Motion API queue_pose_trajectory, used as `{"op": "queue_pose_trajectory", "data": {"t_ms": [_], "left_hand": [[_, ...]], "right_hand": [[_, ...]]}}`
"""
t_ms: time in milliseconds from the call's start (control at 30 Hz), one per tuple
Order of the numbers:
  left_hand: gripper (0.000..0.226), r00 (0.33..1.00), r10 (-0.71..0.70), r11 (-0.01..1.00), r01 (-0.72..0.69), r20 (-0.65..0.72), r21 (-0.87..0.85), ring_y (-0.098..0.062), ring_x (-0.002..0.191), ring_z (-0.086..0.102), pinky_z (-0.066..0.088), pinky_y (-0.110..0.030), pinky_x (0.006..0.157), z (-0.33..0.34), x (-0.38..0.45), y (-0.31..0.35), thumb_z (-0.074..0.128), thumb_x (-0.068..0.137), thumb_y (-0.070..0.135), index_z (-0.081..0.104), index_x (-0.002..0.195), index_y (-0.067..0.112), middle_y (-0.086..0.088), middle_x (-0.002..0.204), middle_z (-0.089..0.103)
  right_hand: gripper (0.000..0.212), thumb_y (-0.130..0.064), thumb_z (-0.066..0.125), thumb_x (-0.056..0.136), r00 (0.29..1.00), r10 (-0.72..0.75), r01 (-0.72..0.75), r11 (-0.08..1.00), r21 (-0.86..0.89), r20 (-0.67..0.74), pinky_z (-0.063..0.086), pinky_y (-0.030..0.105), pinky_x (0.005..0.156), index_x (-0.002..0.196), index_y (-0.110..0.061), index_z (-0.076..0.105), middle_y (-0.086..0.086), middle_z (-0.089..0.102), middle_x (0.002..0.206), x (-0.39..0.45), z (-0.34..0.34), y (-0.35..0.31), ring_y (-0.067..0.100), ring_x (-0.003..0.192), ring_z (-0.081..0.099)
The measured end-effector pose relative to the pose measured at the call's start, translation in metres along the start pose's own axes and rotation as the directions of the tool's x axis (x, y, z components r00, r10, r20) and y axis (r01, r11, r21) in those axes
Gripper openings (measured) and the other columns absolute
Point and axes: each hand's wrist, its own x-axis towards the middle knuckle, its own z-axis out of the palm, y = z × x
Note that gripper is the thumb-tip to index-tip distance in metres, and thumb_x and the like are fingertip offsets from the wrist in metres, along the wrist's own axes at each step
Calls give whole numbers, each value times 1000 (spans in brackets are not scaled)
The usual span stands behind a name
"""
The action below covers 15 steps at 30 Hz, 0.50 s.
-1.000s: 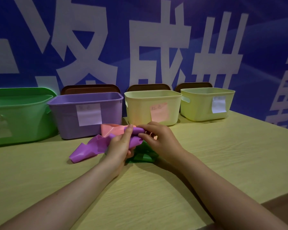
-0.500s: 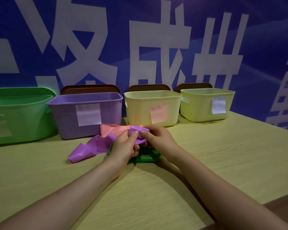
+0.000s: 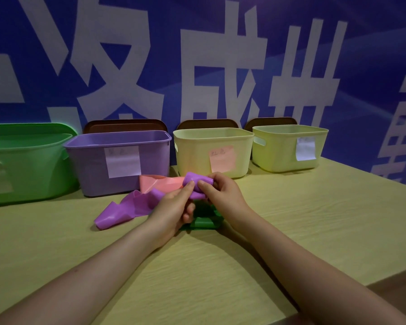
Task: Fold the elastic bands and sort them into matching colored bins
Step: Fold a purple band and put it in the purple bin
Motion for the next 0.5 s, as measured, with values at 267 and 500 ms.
{"op": "queue_pose_trajectory", "data": {"t_ms": [267, 500], "left_hand": [[30, 999, 47, 994, -45, -13, 101, -5, 33, 27, 24, -14, 34, 5, 4, -7, 45, 100, 22, 56, 75, 11, 3, 44, 39], [26, 998, 38, 997, -42, -59, -61, -5, 38, 33, 27, -16, 39, 6, -3, -5, 38, 103, 22, 55, 89, 8, -1, 54, 40]], "right_hand": [[21, -21, 63, 91, 964, 267, -244, 909, 338, -21, 57, 36, 77, 104, -5, 64, 14, 69, 91, 3, -3, 2, 27, 87, 69], [9, -19, 62, 91, 990, -139, 135, 985, -106, -30, 50, 15, 72, 100, -19, 64, -4, 66, 91, -1, 0, 0, 5, 86, 63]]}}
